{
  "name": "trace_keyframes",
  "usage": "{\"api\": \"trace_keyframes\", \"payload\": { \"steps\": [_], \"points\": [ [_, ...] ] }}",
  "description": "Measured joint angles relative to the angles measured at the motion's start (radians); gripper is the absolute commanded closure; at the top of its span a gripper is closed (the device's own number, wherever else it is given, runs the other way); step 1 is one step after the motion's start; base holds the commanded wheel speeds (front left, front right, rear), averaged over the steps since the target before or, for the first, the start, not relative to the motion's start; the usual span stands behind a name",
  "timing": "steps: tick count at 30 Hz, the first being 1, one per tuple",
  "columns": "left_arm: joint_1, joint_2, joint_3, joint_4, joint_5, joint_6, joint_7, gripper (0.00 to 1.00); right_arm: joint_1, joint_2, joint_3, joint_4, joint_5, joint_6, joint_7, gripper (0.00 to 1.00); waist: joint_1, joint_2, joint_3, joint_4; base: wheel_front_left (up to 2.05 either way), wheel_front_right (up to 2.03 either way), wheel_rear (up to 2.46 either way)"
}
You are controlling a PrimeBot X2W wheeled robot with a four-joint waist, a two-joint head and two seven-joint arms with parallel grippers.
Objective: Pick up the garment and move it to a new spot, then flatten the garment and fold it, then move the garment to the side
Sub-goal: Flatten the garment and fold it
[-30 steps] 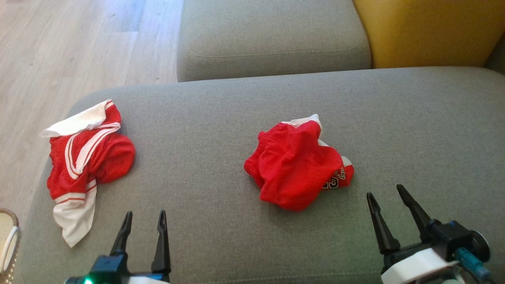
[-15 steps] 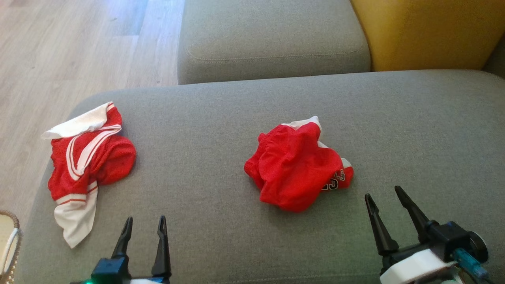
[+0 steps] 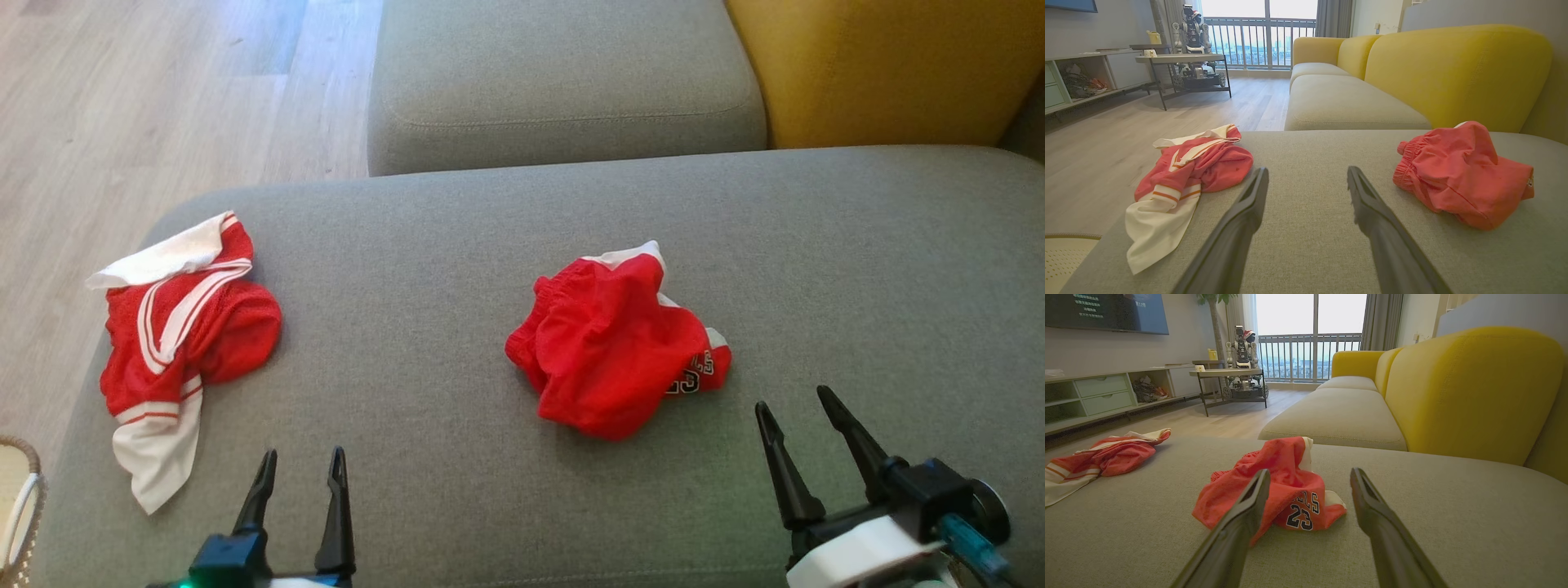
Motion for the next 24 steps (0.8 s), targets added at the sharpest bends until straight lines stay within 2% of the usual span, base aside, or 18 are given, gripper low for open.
{"api": "trace_keyframes", "payload": {
  "steps": [8, 11, 19, 21, 24],
  "points": [
    [-0.002, -0.001, 0.008, 0.004, 0.0, -0.002, 0.0, 0.0, 0.0, 0.0, 0.015, 0.0, 0.0, 0.0, 0.0, 0.0, 0.0, 0.0, 0.007, -0.016, 0.0, 0.0, 0.0],
    [-0.034, -0.001, 0.006, 0.034, 0.001, -0.025, 0.0, 0.0, -0.001, 0.0, 0.022, -0.001, -0.009, 0.0, 0.0, 0.0, 0.0, 0.0, 0.022, -0.035, 0.0, 0.0, 0.0],
    [-0.375, -0.007, -0.059, 0.231, -0.001, -0.121, 0.012, 0.0, -0.023, 0.0, 0.024, -0.014, -0.028, 0.0, 0.0, 0.0, 0.0001, 0.0, 0.097, -0.106, 0.0, 0.0, 0.0],
    [-0.47, -0.009, -0.089, 0.293, 0.0, -0.142, 0.073, 0.0, -0.042, 0.0, 0.024, -0.023, -0.029, 0.0, 0.0, 0.0, 0.0001, 0.0, 0.125, -0.123, 0.0, 0.0, 0.0],
    [-0.615, -0.016, -0.115, 0.362, 0.014, -0.134, 0.176, 0.0, -0.082, 0.0, 0.023, -0.044, -0.035, 0.0, 0.0, 0.0, 0.0001, 0.0, 0.183, -0.141, 0.0, 0.0, 0.0]
  ]
}}
